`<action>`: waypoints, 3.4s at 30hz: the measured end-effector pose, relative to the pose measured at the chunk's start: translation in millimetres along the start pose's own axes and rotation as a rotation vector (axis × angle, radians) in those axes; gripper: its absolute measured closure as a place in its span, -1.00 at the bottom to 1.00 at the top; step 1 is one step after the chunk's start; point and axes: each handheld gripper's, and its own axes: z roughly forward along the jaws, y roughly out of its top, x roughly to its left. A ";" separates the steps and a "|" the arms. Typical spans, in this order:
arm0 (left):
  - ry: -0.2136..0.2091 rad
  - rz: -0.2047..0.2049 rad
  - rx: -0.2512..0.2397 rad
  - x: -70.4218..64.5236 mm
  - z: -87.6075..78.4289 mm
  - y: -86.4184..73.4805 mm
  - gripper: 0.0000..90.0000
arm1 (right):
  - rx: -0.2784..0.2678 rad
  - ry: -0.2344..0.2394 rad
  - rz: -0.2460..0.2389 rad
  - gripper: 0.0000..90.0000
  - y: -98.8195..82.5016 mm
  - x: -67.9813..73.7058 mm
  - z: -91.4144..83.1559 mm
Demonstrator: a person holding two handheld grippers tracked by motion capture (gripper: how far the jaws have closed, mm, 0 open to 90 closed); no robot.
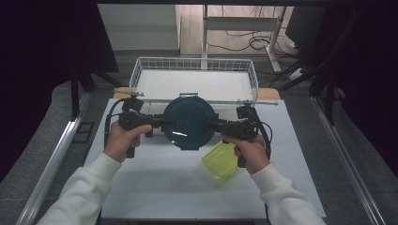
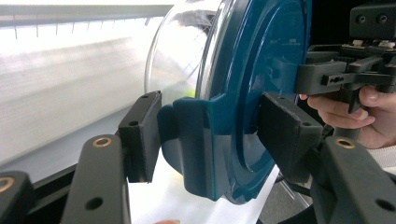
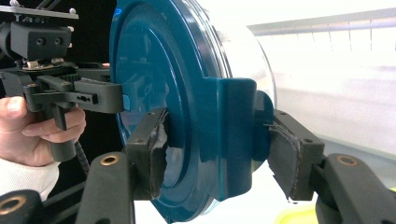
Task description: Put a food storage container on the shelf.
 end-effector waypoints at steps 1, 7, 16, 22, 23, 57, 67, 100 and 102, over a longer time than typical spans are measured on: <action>0.000 0.000 -0.001 0.0 0.0 1.3 -0.08 | 0.003 0.000 -0.006 -0.06 1.6 -0.3 -0.4; 0.000 -0.001 -0.007 0.4 1.1 8.5 -0.08 | 0.005 -0.004 -0.009 -0.07 10.2 -0.9 -0.9; 0.000 0.005 -0.013 1.6 1.6 22.2 -0.08 | 0.005 -0.015 -0.025 -0.08 24.1 -1.5 -0.9; -0.005 0.013 -0.015 3.6 0.3 35.2 -0.08 | 0.000 -0.018 -0.034 -0.08 36.0 -1.0 -0.7; -0.005 0.015 -0.015 3.9 -0.2 38.0 -0.08 | -0.002 -0.019 -0.036 -0.08 38.3 -0.8 -0.6; 0.020 -0.023 0.026 41.0 21.2 136.6 -0.08 | 0.026 -0.001 0.047 -0.09 132.6 -42.7 26.5; 0.010 -0.074 0.032 56.2 27.8 138.1 -0.08 | 0.055 0.003 0.115 -0.09 137.4 -55.1 38.1; -0.053 -0.280 -0.019 92.4 54.5 139.6 -0.27 | 0.072 0.004 0.326 -0.28 149.3 -86.0 60.2; -0.046 -0.271 -0.025 91.8 54.8 139.2 -0.28 | 0.068 -0.003 0.315 -0.31 149.1 -85.4 60.1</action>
